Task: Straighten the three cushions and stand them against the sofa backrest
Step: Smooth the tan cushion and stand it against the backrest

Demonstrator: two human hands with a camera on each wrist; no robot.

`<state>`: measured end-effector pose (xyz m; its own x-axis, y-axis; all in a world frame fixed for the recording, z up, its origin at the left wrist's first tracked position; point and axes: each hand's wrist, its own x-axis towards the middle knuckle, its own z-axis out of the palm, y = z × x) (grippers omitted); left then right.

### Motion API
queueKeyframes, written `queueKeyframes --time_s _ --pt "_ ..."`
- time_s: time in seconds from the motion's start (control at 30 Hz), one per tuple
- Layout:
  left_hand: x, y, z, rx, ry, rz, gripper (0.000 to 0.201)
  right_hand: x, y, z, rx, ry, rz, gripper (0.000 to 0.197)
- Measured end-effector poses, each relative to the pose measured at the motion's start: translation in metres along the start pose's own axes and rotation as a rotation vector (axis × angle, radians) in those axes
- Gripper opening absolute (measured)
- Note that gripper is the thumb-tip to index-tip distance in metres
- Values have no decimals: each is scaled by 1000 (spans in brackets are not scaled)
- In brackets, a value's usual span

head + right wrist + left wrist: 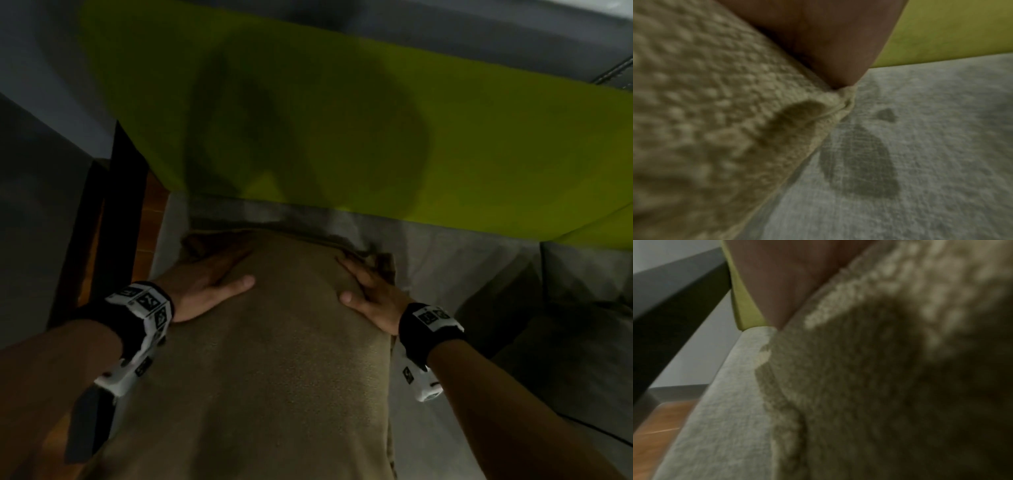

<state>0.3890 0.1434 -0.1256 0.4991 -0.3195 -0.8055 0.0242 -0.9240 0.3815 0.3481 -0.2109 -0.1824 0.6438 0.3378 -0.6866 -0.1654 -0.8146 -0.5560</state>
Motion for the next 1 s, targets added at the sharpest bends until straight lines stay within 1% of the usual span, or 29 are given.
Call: queueKeyframes --time_s 0.1,0.2,0.27,0.3,0.33,0.43,0.47,0.5,0.53,0.57,0.6,0.67,0.7,0.73,0.77,0.83,0.87,0.9,0.93,1.0 --pt "8 -5 -3 -67 -2 -40 90 3 8 -4 84 58 44 76" --pt "19 -10 -7 -91 27 -86 89 5 10 -2 116 166 75 80" --pt "22 -12 -13 -86 85 -119 89 4 15 -3 122 269 115 68" --pt "22 -12 -17 -90 136 -126 85 2 21 -5 152 332 160 62" --pt "21 -15 -21 -101 211 -132 79 0 29 -7 199 394 201 61" --pt "12 -21 -37 -102 563 -107 57 -13 47 -19 378 558 266 77" --pt "10 -21 -44 -112 630 -81 50 -19 47 -24 460 586 282 79" --pt "8 -22 -49 -141 655 -67 43 -23 48 -29 569 590 283 75" --pt "6 -24 -53 -198 631 -82 34 -27 46 -33 679 558 278 68" --pt "4 -26 -56 -277 575 -124 27 -30 45 -37 776 507 272 60" --pt "2 -28 -59 -368 521 -175 26 -32 42 -41 830 453 266 47" --pt "-3 -34 -62 -595 456 -247 27 -30 41 -48 779 401 261 20" --pt "-7 -35 -62 -716 460 -252 24 -27 41 -52 731 405 267 12" --pt "-11 -37 -61 -797 502 -242 20 -25 40 -55 691 430 274 8" --pt "-13 -38 -58 -845 585 -214 15 -25 39 -57 663 465 273 6" --pt "-19 -36 -49 -882 798 -204 9 -25 37 -56 618 531 280 4" --pt "-22 -34 -43 -894 858 -222 11 -25 35 -53 623 552 294 4" --pt "-24 -33 -35 -942 857 -244 15 -26 32 -47 670 572 321 13" --pt "-24 -32 -26 -1012 785 -274 16 -29 28 -39 759 559 360 22" --pt "-27 -31 -10 -1067 579 -332 19 -39 18 -24 908 472 441 34"
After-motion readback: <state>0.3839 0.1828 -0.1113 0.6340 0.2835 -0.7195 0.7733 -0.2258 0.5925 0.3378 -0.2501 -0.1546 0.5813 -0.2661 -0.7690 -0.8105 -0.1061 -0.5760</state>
